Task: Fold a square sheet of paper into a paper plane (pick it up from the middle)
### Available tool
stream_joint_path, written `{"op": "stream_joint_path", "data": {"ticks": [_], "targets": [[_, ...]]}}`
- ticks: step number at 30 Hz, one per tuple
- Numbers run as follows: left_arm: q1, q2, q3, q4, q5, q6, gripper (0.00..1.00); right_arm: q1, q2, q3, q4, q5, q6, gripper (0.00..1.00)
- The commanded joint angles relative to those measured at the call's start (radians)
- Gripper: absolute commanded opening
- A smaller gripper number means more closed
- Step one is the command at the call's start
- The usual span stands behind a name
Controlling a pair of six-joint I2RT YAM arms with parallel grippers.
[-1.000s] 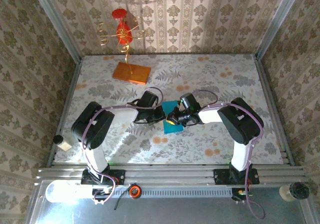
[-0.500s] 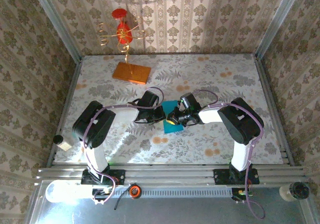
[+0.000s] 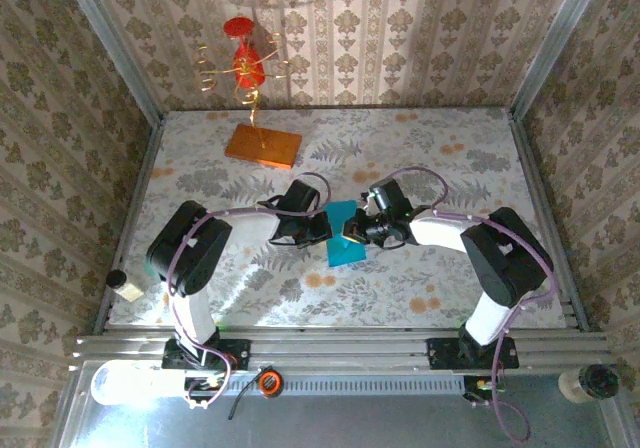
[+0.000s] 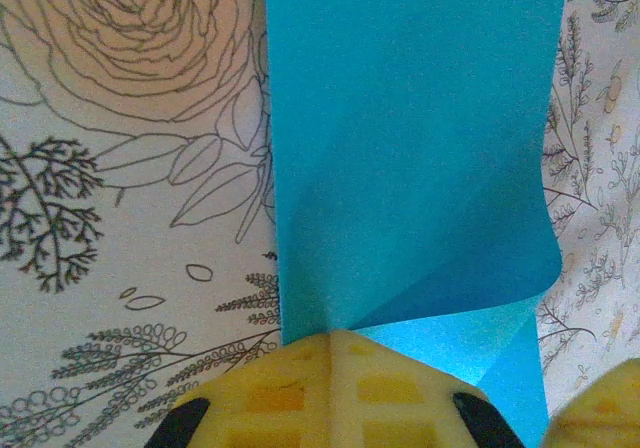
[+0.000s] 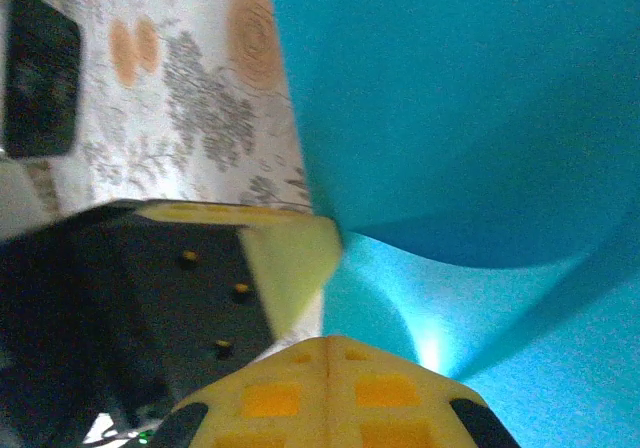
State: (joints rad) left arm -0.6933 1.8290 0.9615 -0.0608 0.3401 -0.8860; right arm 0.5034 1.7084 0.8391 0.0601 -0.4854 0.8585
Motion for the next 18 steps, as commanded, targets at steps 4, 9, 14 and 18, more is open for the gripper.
{"op": "stream_joint_path", "data": {"ticks": [4, 9, 14, 18], "targets": [[-0.006, 0.049, -0.006, -0.125, -0.033, 0.032, 0.00, 0.000, 0.066, 0.032, -0.063, 0.003, -0.064, 0.00], [-0.006, 0.053, -0.004, -0.123, -0.029, 0.031, 0.00, 0.002, 0.106, 0.037, -0.056, -0.001, -0.064, 0.00], [-0.001, 0.049, -0.014, -0.105, -0.033, 0.012, 0.00, 0.001, 0.126, 0.024, -0.047, 0.013, -0.053, 0.00], [0.001, 0.042, -0.004, -0.107, -0.033, 0.017, 0.00, 0.002, 0.149, 0.006, -0.050, 0.032, -0.037, 0.00]]}}
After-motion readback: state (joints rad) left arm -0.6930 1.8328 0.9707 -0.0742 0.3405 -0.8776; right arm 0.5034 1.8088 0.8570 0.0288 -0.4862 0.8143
